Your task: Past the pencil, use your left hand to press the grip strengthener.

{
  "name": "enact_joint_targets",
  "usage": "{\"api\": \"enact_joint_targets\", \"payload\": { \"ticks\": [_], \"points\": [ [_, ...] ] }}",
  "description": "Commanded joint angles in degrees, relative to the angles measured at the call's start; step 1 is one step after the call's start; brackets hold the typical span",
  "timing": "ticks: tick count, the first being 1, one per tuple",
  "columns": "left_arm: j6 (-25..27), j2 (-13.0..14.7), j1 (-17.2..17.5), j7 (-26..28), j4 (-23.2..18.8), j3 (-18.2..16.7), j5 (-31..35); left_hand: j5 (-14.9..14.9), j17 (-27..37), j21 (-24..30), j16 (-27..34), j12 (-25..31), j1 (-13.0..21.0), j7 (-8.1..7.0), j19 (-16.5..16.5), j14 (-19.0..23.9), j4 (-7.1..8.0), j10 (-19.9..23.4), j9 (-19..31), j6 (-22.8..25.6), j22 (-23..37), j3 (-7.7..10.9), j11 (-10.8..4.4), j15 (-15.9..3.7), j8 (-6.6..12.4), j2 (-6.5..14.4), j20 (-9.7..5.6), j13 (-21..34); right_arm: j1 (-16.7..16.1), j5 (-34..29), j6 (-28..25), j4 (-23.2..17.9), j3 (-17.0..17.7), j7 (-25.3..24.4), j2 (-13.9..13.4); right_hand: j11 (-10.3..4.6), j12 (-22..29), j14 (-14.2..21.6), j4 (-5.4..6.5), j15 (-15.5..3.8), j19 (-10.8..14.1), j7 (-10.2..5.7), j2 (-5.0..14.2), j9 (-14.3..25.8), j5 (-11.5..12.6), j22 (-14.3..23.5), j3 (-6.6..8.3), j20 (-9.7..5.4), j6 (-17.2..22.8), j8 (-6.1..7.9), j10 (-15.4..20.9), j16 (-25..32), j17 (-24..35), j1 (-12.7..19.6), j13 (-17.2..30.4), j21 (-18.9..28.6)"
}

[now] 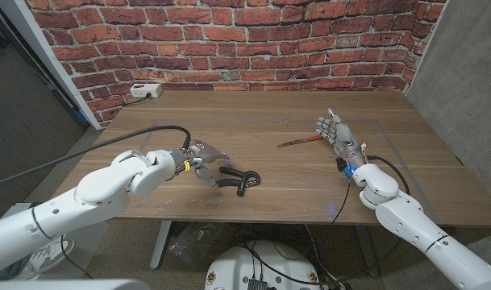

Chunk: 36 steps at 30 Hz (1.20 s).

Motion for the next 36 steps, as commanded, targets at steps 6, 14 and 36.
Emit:
{"api": "enact_joint_targets", "payload": {
  "ticks": [6,14,36],
  "points": [
    [-0.13,-2.37,-2.33,1.57,2.42,3.41,-0.43,0.35,0.11,0.32,-0.14,-0.16,-0.07,0.59,-0.12,-0.69,0.31,-1.15,0.20,-1.05,0.01,-0.47,0.21,-3.26,-0.32,0.04,-2.05,0.04,0.06,0.38,-0.86,-0.78,-0.31,0.49,-0.75,0.08,0.00,0.08,-0.18,0.21,0.76,0.06,0.29,0.24,-0.05,0.30,0.13,-0.45,-0.17,-0.08,-0.16,0.01,0.25,0.41,0.17,-0.29],
    [-1.11,-3.37,-3.34,2.39,3.53,4.81,-1.03,0.44,0.10,0.58,0.10,0.17,0.14,0.72,0.33,-0.40,0.32,-0.95,0.18,-0.89,0.01,-0.42,0.36,-2.96,-0.02,0.27,-1.34,0.01,-0.87,0.71,-0.32,-0.95,0.39,0.23,-1.00,0.15,-0.01,0.15,-0.18,0.20,0.85,0.08,0.32,0.24,-0.05,0.30,0.12,-0.44,-0.16,-0.08,-0.14,0.04,0.25,0.40,0.17,-0.34],
    [-0.11,-5.49,-2.40,7.91,5.61,7.18,-0.66,0.83,0.02,1.80,1.22,1.73,2.62,-0.04,3.74,3.30,-0.39,2.94,0.08,3.41,0.03,0.22,-0.51,-4.06,1.76,1.42,-1.20,-0.06,-1.20,1.35,-0.75,-0.96,0.65,0.85,-1.60,0.10,-0.07,0.22,-0.21,0.23,0.99,0.11,0.36,0.24,-0.05,0.31,0.10,-0.43,-0.17,-0.10,-0.16,0.05,0.26,0.39,0.17,-0.49]
  ]
}}
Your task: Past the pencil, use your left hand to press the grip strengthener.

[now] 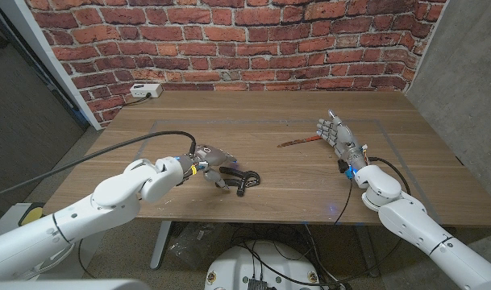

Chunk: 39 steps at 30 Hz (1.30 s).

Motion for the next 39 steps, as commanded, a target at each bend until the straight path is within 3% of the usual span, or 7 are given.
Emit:
{"api": "enact_joint_targets", "payload": {
  "ticks": [1,5,7,28,33,39],
  "points": [
    [0.36,-1.28,-0.30,1.35,1.21,2.00,0.71,0.39,0.16,0.63,0.57,0.21,0.49,0.00,0.91,0.95,-0.23,0.74,0.09,0.93,0.01,0.05,-0.18,-4.03,0.41,0.32,-1.08,0.08,-0.12,0.60,-0.33,0.01,0.29,0.29,-0.27,0.11,-0.11,0.21,-0.22,0.24,0.47,0.14,0.36,0.24,-0.05,0.31,0.10,-0.29,-0.15,-0.09,-0.14,0.04,0.26,0.39,0.18,-0.05],
    [1.04,-1.84,0.42,3.98,1.52,1.78,0.91,0.43,0.21,1.04,1.08,0.48,1.58,-0.09,2.31,3.06,-0.56,1.94,0.06,1.90,0.09,0.40,-0.54,-4.56,0.66,0.83,-1.23,0.08,-0.06,0.48,-0.18,0.19,0.26,0.56,-0.40,0.17,-0.13,0.18,-0.22,0.22,0.49,0.05,0.36,0.24,-0.06,0.31,0.08,-0.30,-0.16,-0.10,-0.17,0.03,0.26,0.37,0.18,-0.09],
    [1.37,-1.94,0.44,4.29,1.56,1.82,1.10,0.39,0.31,1.87,1.67,1.05,2.67,-0.15,4.75,5.82,-0.88,4.27,0.03,3.55,0.28,0.68,-1.31,-5.09,1.10,1.29,-1.04,0.12,-0.03,0.44,-0.18,0.22,0.25,0.66,-0.49,0.18,-0.13,0.16,-0.21,0.26,0.50,0.05,0.36,0.24,-0.06,0.32,0.07,-0.29,-0.16,-0.10,-0.15,0.02,0.26,0.35,0.18,-0.11],
    [-1.80,-3.53,-2.25,4.69,4.57,4.43,-0.85,0.13,0.32,1.79,0.83,0.43,3.86,0.24,5.24,5.15,-1.22,3.90,0.01,3.65,0.30,0.87,-0.95,-4.61,0.84,1.57,-0.80,0.16,0.14,0.80,-1.04,-0.14,0.35,0.70,-0.95,0.23,-0.13,0.20,-0.25,0.23,0.60,0.12,0.38,0.23,-0.06,0.33,0.04,-0.22,-0.11,-0.10,-0.02,0.02,0.26,0.34,0.18,-0.30],
    [-2.55,-3.17,-1.63,6.89,4.32,4.15,-0.87,-0.43,0.33,2.60,1.58,1.12,5.47,-0.19,8.40,9.03,-1.63,7.40,-0.03,7.86,0.31,1.20,-1.86,-5.25,2.03,2.02,-0.94,0.16,0.24,0.90,-1.41,-0.26,0.26,0.96,-1.20,0.26,-0.14,0.22,-0.25,0.20,0.67,0.09,0.39,0.23,-0.06,0.33,0.02,-0.19,-0.13,-0.11,-0.01,0.03,0.26,0.33,0.18,-0.33],
    [-1.41,-4.07,-1.61,5.86,5.20,4.24,-2.65,-1.39,0.34,4.04,1.65,1.17,7.99,0.94,13.52,11.75,-2.35,9.94,-0.07,9.87,0.29,1.85,-0.80,-5.23,2.14,2.62,-0.05,0.18,0.70,0.94,-1.41,0.07,0.02,1.73,-1.32,0.15,-0.19,0.27,-0.24,0.29,0.73,0.07,0.38,0.23,-0.06,0.33,-0.01,-0.13,-0.15,-0.12,-0.08,0.04,0.26,0.29,0.19,-0.38]
  ]
}}
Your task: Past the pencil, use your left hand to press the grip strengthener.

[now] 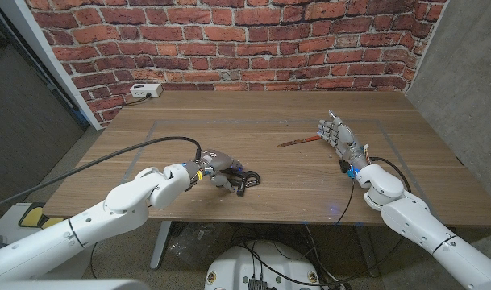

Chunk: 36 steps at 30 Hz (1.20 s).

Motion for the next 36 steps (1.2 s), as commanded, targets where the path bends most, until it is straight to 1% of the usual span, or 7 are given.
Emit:
{"api": "enact_joint_targets", "payload": {
  "ticks": [1,10,17,29,31,34,36],
  "points": [
    [0.61,-1.07,0.15,0.18,1.44,0.35,-2.27,-0.64,0.20,0.99,0.26,0.10,2.07,1.27,3.46,1.13,-0.75,1.20,0.07,1.55,0.12,0.24,0.84,-4.92,0.26,0.18,0.60,0.18,0.60,0.36,-0.61,0.12,-0.28,1.19,-0.36,0.15,-0.19,0.28,-0.24,0.30,0.55,0.04,0.38,0.23,-0.06,0.33,-0.02,-0.33,-0.14,-0.12,-0.08,0.05,0.27,0.27,0.18,-0.38],
    [2.53,-1.53,-0.16,-1.48,2.09,1.50,-3.43,-1.22,0.21,0.90,0.26,0.22,3.21,1.50,4.29,2.07,-1.02,2.42,0.06,2.75,-0.03,0.56,1.06,-4.30,0.37,0.39,0.71,0.18,1.52,1.23,-1.14,0.97,-0.74,2.08,0.01,0.20,-0.21,0.31,-0.21,0.30,0.62,0.04,0.32,0.23,-0.07,0.34,-0.09,-0.26,-0.17,-0.13,-0.08,0.06,0.28,0.17,0.19,-0.43],
    [2.92,-1.04,-1.03,-3.37,1.62,2.35,-3.52,-2.07,0.28,0.90,0.52,0.51,4.90,1.43,5.62,4.09,-1.20,4.60,0.02,5.39,-0.06,1.37,0.91,-5.09,0.84,1.45,0.13,0.17,2.09,2.02,-1.12,2.13,-1.19,2.90,0.63,0.18,-0.22,0.36,-0.20,0.27,0.65,0.00,0.30,0.23,-0.07,0.34,-0.14,-0.24,-0.19,-0.14,-0.08,0.07,0.28,0.11,0.19,-0.49],
    [1.43,-1.53,-6.11,-11.60,1.13,5.05,-1.38,-6.78,0.38,1.29,1.10,1.18,11.41,0.96,9.75,10.80,-1.83,12.01,-0.07,14.00,0.10,5.00,-0.70,-6.57,2.08,4.54,-0.53,0.17,1.04,3.26,0.60,2.75,-0.39,3.59,0.92,0.13,-0.25,0.41,-0.20,0.18,0.76,0.02,0.30,0.23,-0.06,0.35,-0.17,-0.22,-0.23,-0.16,-0.11,0.07,0.28,0.06,0.19,-0.57],
    [1.31,-1.80,-6.68,-12.68,1.18,5.42,-1.02,-7.80,0.43,1.61,1.23,1.30,12.64,0.96,10.91,12.22,-1.81,13.52,-0.07,15.88,0.16,5.92,-0.45,-6.96,2.37,4.99,-0.74,0.18,0.81,3.18,1.04,2.91,-0.33,3.77,0.88,0.14,-0.26,0.42,-0.19,0.21,0.77,0.01,0.31,0.23,-0.05,0.35,-0.18,-0.21,-0.24,-0.16,-0.12,0.08,0.28,0.05,0.19,-0.58],
    [1.46,-2.20,-7.13,-13.87,1.21,5.73,-0.82,-8.90,0.45,1.85,1.14,1.07,14.16,1.18,11.84,13.34,-1.88,14.26,-0.07,16.60,0.21,7.00,1.12,-6.89,2.11,5.18,-0.74,0.20,0.44,3.73,1.20,3.07,-0.14,3.74,1.12,0.10,-0.26,0.41,-0.18,0.18,0.78,0.01,0.33,0.23,-0.05,0.36,-0.18,-0.20,-0.24,-0.17,-0.11,0.07,0.29,0.04,0.19,-0.61],
    [1.66,-2.31,-7.14,-14.12,1.11,5.75,-0.68,-9.35,0.48,2.02,1.29,1.02,14.86,1.19,12.36,14.28,-1.87,14.70,-0.05,17.37,0.23,7.59,1.25,-6.99,2.18,5.38,-0.63,0.22,0.28,3.91,1.40,3.21,-0.08,3.82,1.22,0.15,-0.25,0.39,-0.19,0.22,0.83,0.01,0.34,0.23,-0.05,0.36,-0.18,-0.21,-0.27,-0.18,-0.06,0.06,0.29,0.04,0.19,-0.61]
  ]
}}
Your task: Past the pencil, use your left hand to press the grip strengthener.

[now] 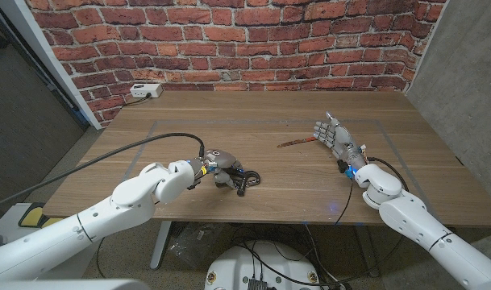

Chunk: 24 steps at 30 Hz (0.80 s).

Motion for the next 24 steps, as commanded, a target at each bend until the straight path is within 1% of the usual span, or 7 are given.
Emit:
{"api": "enact_joint_targets", "payload": {
  "ticks": [1,16,23,24],
  "points": [
    [-0.13,-0.99,-2.58,-5.73,-0.20,1.85,1.36,-0.81,0.14,0.52,0.42,0.09,3.80,1.63,1.44,1.54,-2.04,2.08,0.36,2.75,0.15,3.16,-0.59,-5.68,0.39,2.51,-0.16,0.56,-1.03,1.20,1.52,0.82,0.60,0.62,0.49,0.10,0.01,0.27,-0.19,0.12,0.52,0.02,0.35,0.24,-0.05,0.06,-0.18,0.11,-0.26,-0.17,-0.09,0.05,0.29,0.04,0.19,0.04],
    [2.45,0.52,-0.67,-4.80,-3.54,-0.90,1.16,-1.92,0.23,0.59,0.19,-0.04,4.84,1.81,1.76,2.26,-1.72,3.03,0.40,3.50,0.22,4.41,-0.58,-5.77,0.13,2.74,-0.07,0.64,-1.58,0.88,3.55,1.13,0.79,0.82,1.05,0.15,0.00,0.30,-0.20,0.12,0.63,0.09,0.41,0.24,-0.03,0.07,-0.18,0.14,-0.31,-0.19,-0.06,0.04,0.28,0.05,0.20,-0.03],
    [3.47,1.04,0.49,-2.29,-4.66,-3.06,0.29,-2.40,0.28,0.68,0.14,-0.08,5.28,1.82,2.01,2.64,-1.59,3.48,0.42,3.91,0.25,4.99,-0.52,-5.88,0.05,2.82,0.02,0.67,-2.75,0.63,4.31,0.14,1.46,0.16,0.76,0.08,0.01,0.33,-0.21,0.20,0.67,0.11,0.42,0.23,-0.03,0.08,-0.18,0.12,-0.29,-0.18,-0.03,0.05,0.28,0.05,0.20,-0.06],
    [3.76,1.20,0.88,-1.31,-4.92,-3.61,0.25,-2.50,0.28,0.72,0.16,-0.07,5.37,1.86,2.11,2.81,-1.56,3.64,0.42,4.01,0.26,5.12,-0.49,-5.93,0.04,2.84,0.03,0.68,-3.05,0.55,4.40,-0.21,1.65,-0.08,0.64,0.11,0.00,0.33,-0.22,0.21,0.66,0.04,0.43,0.23,-0.03,0.08,-0.18,0.16,-0.29,-0.18,-0.03,0.05,0.28,0.06,0.20,-0.07]
  ]
}}
